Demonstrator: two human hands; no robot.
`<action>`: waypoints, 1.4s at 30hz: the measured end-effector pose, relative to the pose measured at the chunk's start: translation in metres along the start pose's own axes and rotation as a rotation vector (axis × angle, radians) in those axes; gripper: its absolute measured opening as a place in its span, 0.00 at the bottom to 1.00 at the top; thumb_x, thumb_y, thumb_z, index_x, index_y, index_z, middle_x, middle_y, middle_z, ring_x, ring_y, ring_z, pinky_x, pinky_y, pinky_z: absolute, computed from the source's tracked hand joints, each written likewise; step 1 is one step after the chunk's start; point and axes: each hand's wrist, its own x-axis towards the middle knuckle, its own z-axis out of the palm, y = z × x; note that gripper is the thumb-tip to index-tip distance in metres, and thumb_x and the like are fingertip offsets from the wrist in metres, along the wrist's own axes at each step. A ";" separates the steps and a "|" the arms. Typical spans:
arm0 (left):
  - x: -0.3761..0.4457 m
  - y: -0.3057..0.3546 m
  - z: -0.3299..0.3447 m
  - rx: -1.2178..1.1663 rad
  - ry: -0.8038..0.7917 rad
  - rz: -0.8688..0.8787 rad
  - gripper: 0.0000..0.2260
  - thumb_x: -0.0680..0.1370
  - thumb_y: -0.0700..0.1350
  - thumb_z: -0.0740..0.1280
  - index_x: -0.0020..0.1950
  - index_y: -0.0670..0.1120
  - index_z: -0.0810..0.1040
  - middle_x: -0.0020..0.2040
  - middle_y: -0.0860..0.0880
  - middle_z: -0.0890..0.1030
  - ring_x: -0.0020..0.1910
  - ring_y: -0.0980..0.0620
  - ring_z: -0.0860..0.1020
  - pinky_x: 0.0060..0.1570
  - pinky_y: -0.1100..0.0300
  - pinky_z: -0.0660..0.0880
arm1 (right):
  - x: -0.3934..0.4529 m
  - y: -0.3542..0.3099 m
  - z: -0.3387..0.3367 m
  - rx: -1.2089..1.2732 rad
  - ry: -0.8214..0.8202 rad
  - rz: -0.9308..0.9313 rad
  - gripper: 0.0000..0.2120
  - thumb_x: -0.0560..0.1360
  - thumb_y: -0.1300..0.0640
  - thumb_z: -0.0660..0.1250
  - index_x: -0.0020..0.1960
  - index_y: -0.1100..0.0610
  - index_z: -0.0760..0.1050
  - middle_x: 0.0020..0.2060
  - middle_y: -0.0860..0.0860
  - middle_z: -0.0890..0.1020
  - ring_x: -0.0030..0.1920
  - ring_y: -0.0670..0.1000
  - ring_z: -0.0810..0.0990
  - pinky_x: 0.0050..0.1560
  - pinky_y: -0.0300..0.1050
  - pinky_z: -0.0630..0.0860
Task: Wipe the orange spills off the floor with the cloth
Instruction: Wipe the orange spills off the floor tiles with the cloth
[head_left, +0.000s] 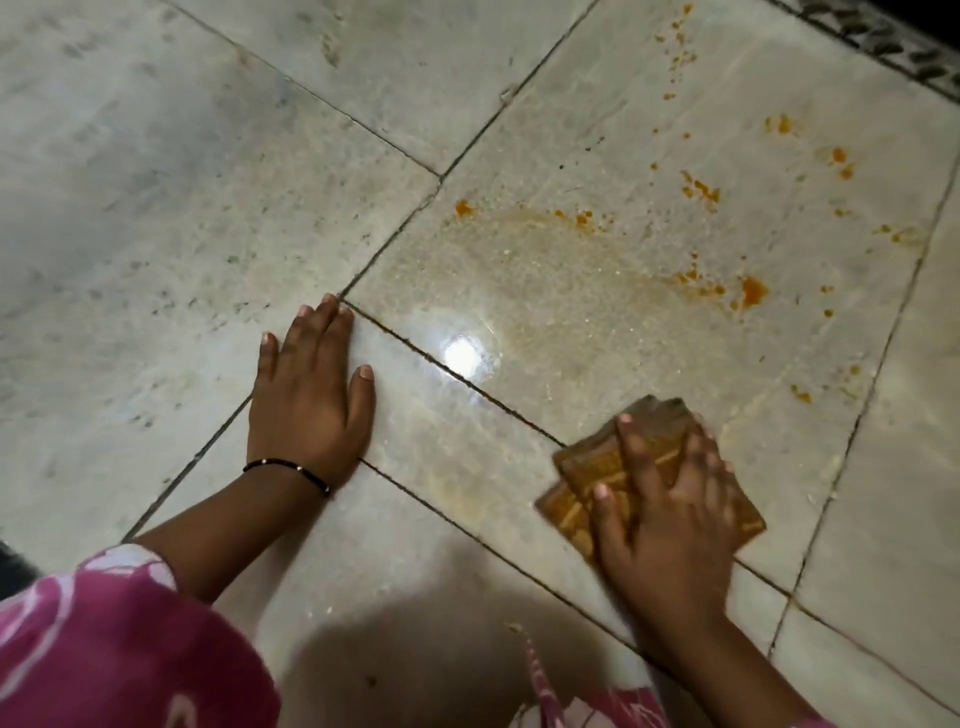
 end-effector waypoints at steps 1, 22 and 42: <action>0.000 0.000 0.000 -0.011 0.001 -0.001 0.25 0.78 0.51 0.51 0.75 0.45 0.59 0.76 0.47 0.59 0.75 0.48 0.56 0.73 0.47 0.49 | 0.002 -0.014 0.002 0.003 -0.002 -0.037 0.29 0.73 0.41 0.53 0.74 0.40 0.55 0.72 0.66 0.62 0.71 0.66 0.61 0.69 0.64 0.59; -0.001 -0.006 0.004 0.006 -0.020 -0.007 0.31 0.78 0.58 0.41 0.76 0.41 0.54 0.77 0.44 0.53 0.76 0.47 0.51 0.74 0.50 0.45 | 0.025 -0.076 0.007 -0.062 -0.089 -0.468 0.28 0.71 0.46 0.57 0.71 0.42 0.62 0.72 0.62 0.65 0.71 0.63 0.62 0.71 0.60 0.57; -0.001 -0.006 0.004 0.003 0.007 -0.002 0.31 0.78 0.57 0.40 0.76 0.41 0.56 0.77 0.44 0.55 0.76 0.46 0.53 0.74 0.49 0.46 | -0.036 -0.071 0.013 -0.018 -0.116 -0.293 0.28 0.72 0.40 0.54 0.72 0.45 0.61 0.70 0.65 0.67 0.69 0.65 0.67 0.67 0.61 0.54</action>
